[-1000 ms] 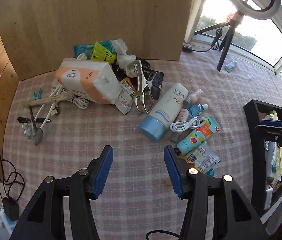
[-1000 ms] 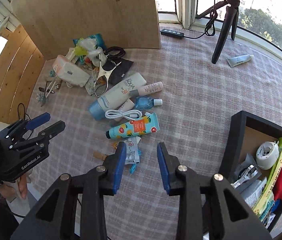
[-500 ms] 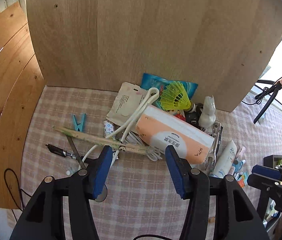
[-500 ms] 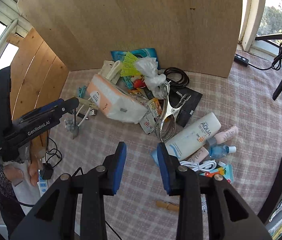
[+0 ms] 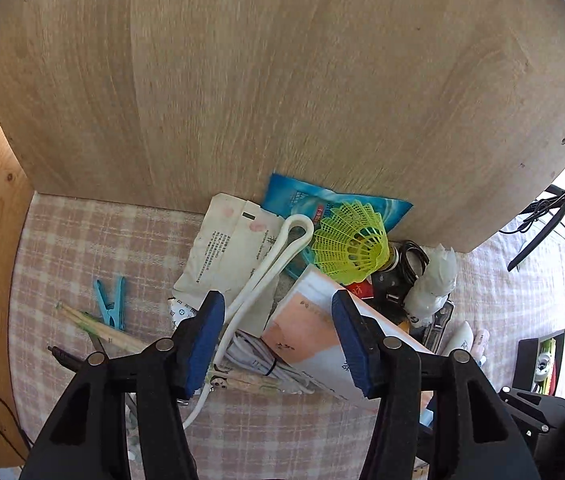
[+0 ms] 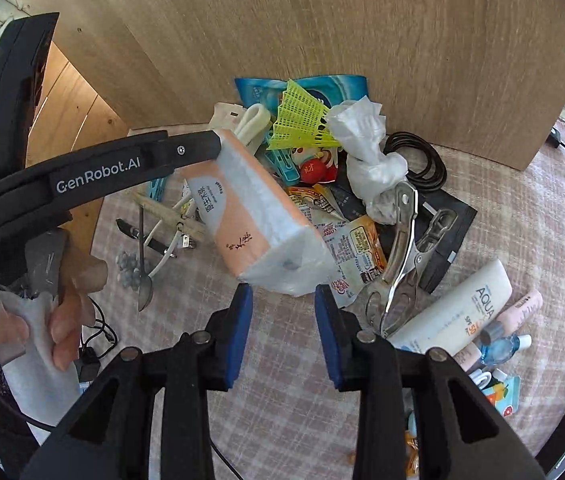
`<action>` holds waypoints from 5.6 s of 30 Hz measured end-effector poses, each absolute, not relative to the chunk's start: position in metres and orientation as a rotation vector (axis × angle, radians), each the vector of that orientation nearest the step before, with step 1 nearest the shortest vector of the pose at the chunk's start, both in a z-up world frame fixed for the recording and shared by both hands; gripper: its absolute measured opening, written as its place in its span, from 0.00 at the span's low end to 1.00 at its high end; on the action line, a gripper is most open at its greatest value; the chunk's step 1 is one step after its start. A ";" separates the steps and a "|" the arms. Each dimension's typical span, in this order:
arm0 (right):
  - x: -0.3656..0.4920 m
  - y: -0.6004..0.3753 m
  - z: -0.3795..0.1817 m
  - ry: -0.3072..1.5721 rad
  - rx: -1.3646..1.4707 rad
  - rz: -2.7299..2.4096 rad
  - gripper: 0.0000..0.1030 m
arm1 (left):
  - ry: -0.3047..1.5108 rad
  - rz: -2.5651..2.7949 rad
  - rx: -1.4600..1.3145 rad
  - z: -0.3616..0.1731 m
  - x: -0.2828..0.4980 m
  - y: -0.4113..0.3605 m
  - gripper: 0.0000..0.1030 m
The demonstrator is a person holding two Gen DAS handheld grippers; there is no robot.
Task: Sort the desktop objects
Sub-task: 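Move both grippers back over the pile toward the orange-white tissue pack, then grasp the orange-white tissue pack with the left and right grippers together, then carry the tissue pack into the black tray and open both grippers, then move both grippers back over the pile toward the wooden clothes peg, then grasp the wooden peg with the left gripper while the right gripper grasps a sachet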
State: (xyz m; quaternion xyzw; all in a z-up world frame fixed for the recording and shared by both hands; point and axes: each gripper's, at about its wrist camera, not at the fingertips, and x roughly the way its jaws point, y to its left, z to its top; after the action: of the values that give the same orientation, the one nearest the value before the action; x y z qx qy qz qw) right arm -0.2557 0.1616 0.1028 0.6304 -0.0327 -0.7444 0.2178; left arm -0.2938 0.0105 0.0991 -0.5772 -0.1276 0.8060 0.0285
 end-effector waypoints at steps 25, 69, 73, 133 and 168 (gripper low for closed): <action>-0.292 0.175 0.113 -0.048 1.700 -2.072 0.31 | -0.704 2.602 -1.809 0.097 -0.239 -0.028 0.41; -0.198 0.257 0.148 -0.057 1.667 -2.104 0.03 | -0.227 2.419 -1.592 0.170 -0.164 0.159 0.00; -0.180 0.295 0.159 -0.103 1.671 -2.169 0.03 | -0.153 2.382 -1.553 0.180 -0.152 0.205 0.00; -0.080 0.544 0.156 -0.322 1.813 -2.469 0.28 | 0.038 2.257 -1.604 0.138 -0.099 0.320 0.30; -0.154 0.348 0.047 -0.230 1.977 -2.006 0.30 | 0.317 2.073 -1.630 0.041 -0.092 0.254 0.46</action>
State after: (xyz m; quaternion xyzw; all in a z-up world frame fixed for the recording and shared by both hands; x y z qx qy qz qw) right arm -0.1543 0.3481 0.0473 0.6908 -0.0805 -0.7012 0.1573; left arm -0.0924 0.2543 0.0411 -0.5957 0.1159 0.7575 0.2405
